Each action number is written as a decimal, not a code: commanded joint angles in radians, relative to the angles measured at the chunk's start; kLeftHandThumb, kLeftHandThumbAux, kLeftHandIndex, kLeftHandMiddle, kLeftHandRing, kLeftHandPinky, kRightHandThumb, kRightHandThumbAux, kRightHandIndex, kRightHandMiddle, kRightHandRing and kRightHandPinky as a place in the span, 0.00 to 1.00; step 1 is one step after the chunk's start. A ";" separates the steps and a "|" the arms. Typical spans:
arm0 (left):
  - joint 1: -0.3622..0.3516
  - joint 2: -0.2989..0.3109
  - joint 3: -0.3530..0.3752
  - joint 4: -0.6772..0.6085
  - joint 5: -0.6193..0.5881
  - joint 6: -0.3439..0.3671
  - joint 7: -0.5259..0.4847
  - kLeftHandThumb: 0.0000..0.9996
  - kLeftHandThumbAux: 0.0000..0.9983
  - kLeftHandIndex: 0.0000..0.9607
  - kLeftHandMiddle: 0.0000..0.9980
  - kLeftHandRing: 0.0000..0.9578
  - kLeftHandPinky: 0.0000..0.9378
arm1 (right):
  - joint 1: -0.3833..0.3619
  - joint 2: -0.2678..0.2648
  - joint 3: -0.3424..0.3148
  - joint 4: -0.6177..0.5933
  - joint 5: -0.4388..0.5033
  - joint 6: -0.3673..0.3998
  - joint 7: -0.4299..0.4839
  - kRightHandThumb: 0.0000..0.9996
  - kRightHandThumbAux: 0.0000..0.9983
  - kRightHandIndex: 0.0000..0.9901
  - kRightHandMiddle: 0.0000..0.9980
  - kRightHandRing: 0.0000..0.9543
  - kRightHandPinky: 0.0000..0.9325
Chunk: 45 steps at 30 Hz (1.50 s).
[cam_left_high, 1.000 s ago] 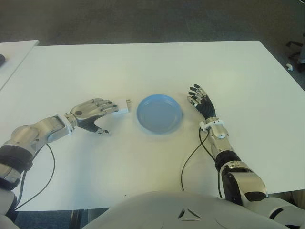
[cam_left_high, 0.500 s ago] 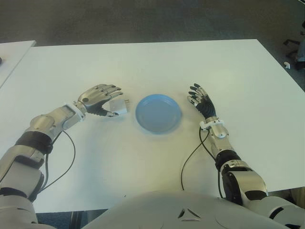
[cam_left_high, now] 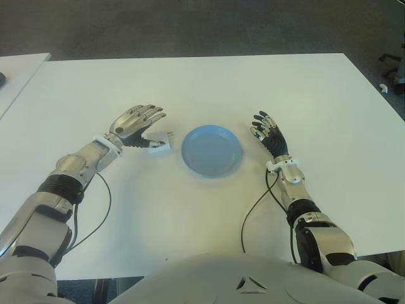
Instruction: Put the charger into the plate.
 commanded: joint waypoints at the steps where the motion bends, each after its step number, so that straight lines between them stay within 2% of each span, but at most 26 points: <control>1: 0.003 -0.022 -0.003 -0.004 0.006 0.049 0.008 0.15 0.22 0.00 0.00 0.00 0.00 | 0.027 0.013 0.006 0.028 -0.008 0.014 -0.003 0.09 0.60 0.00 0.17 0.19 0.10; 12: 0.003 -0.055 -0.010 -0.011 -0.004 0.099 -0.010 0.16 0.18 0.00 0.00 0.00 0.00 | 0.027 0.013 0.008 0.027 -0.011 0.016 -0.017 0.09 0.61 0.00 0.17 0.19 0.12; 28: 0.057 -0.075 -0.011 -0.064 -0.039 0.192 -0.170 0.14 0.18 0.00 0.00 0.00 0.00 | 0.028 0.009 0.012 0.023 -0.025 0.007 -0.033 0.09 0.62 0.00 0.17 0.19 0.09; 36: 0.069 -0.069 -0.017 -0.073 -0.048 0.207 -0.236 0.13 0.17 0.00 0.00 0.00 0.00 | 0.023 0.006 0.013 0.020 -0.025 0.018 -0.026 0.08 0.62 0.00 0.16 0.19 0.11; 45: 0.081 -0.064 -0.019 -0.087 -0.052 0.209 -0.254 0.11 0.17 0.00 0.00 0.00 0.00 | 0.025 0.006 0.010 0.018 -0.017 0.018 -0.013 0.08 0.61 0.00 0.16 0.19 0.10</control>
